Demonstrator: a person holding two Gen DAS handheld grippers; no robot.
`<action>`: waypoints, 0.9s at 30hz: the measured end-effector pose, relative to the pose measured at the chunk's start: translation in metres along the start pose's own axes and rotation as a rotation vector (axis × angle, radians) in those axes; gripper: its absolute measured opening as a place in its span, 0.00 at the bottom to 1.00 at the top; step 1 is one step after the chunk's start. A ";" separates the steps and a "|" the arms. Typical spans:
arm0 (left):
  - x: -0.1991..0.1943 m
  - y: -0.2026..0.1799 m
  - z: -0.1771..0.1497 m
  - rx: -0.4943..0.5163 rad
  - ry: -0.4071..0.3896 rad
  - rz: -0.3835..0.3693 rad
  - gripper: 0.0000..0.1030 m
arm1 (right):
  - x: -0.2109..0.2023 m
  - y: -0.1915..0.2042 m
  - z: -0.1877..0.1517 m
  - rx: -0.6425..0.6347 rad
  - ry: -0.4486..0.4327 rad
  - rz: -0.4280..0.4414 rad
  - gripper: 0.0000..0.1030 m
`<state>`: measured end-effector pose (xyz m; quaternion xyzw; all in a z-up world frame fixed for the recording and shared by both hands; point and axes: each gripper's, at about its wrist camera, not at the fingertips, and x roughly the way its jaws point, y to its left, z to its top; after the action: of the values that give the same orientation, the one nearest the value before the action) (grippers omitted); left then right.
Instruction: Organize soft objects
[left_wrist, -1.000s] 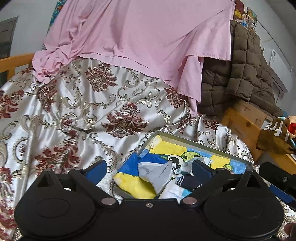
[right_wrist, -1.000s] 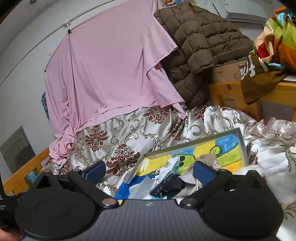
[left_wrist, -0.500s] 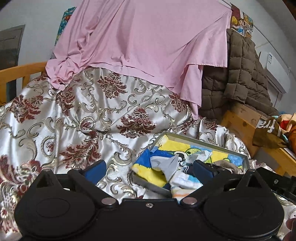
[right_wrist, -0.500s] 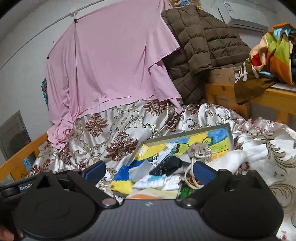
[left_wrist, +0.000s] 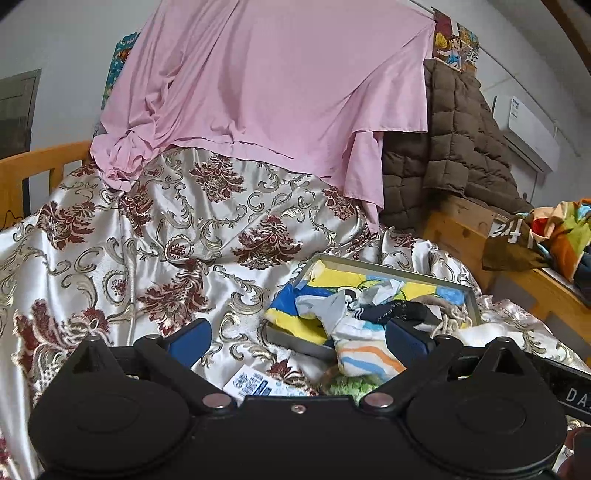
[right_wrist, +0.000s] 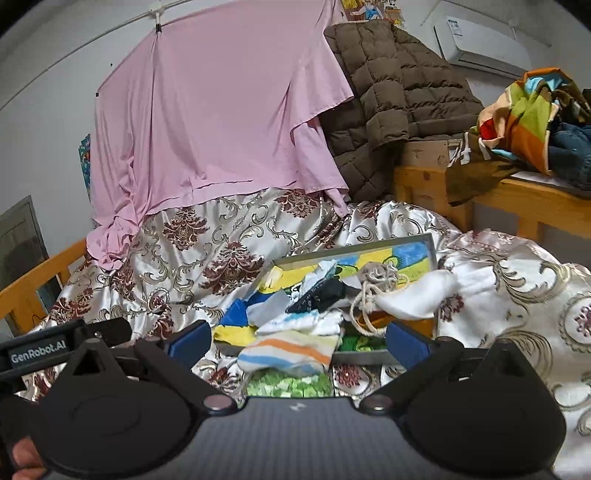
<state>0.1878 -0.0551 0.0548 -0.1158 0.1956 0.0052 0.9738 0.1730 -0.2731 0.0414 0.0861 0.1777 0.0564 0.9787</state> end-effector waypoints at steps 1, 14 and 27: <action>-0.004 0.002 -0.002 0.003 -0.001 0.000 0.98 | -0.003 0.002 -0.003 -0.005 0.000 -0.004 1.00; -0.042 0.031 -0.022 0.020 -0.019 -0.013 0.99 | -0.039 0.027 -0.034 -0.038 -0.017 -0.042 1.00; -0.062 0.048 -0.035 0.023 -0.042 -0.010 0.99 | -0.064 0.043 -0.050 -0.063 -0.075 -0.076 1.00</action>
<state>0.1142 -0.0143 0.0362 -0.1053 0.1748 0.0008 0.9790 0.0926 -0.2328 0.0250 0.0505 0.1422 0.0215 0.9883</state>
